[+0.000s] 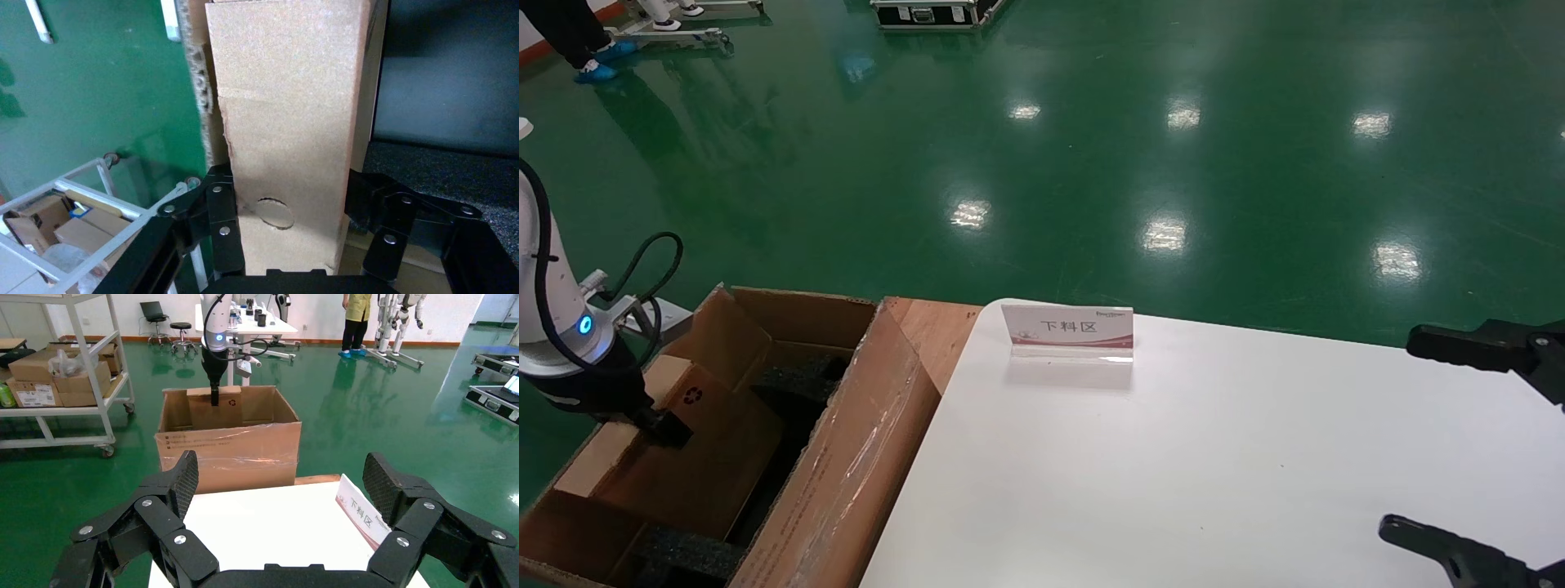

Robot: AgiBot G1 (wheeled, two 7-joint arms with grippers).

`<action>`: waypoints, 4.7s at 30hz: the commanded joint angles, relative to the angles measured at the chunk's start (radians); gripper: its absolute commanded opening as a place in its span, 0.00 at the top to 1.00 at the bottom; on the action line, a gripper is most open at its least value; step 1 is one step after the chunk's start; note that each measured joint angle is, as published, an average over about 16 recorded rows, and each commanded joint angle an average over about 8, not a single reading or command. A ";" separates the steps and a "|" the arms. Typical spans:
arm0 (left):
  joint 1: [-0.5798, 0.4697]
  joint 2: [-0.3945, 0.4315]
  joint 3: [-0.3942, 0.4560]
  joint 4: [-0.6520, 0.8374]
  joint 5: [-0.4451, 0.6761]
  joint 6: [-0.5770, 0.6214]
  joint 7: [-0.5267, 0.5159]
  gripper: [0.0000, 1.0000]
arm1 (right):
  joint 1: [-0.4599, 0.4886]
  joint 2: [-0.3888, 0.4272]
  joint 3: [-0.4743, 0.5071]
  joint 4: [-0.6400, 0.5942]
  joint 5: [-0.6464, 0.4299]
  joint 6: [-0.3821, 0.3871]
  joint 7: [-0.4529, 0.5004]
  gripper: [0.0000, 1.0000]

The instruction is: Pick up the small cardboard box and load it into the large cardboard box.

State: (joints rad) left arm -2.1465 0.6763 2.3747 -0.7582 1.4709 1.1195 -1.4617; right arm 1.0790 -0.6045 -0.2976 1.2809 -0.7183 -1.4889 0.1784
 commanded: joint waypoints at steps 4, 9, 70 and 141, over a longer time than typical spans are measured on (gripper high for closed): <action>-0.001 -0.001 0.000 -0.002 0.002 0.000 0.000 0.00 | 0.000 0.000 0.000 0.000 0.000 0.000 0.000 0.00; -0.003 0.000 0.001 -0.004 0.003 -0.001 0.000 0.00 | 0.000 0.000 0.000 0.000 0.000 0.000 0.000 0.00; 0.383 -0.136 -1.149 -0.580 -0.313 0.023 0.725 0.00 | 0.001 0.000 -0.001 -0.002 0.000 0.000 -0.001 0.00; 1.073 -0.066 -2.095 -0.524 -0.743 0.377 1.276 0.00 | -0.005 -0.007 0.018 0.003 -0.012 -0.007 0.009 0.00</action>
State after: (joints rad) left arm -1.0733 0.6107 0.2791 -1.2822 0.7276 1.4961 -0.1859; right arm 1.0743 -0.6110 -0.2792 1.2838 -0.7304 -1.4954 0.1876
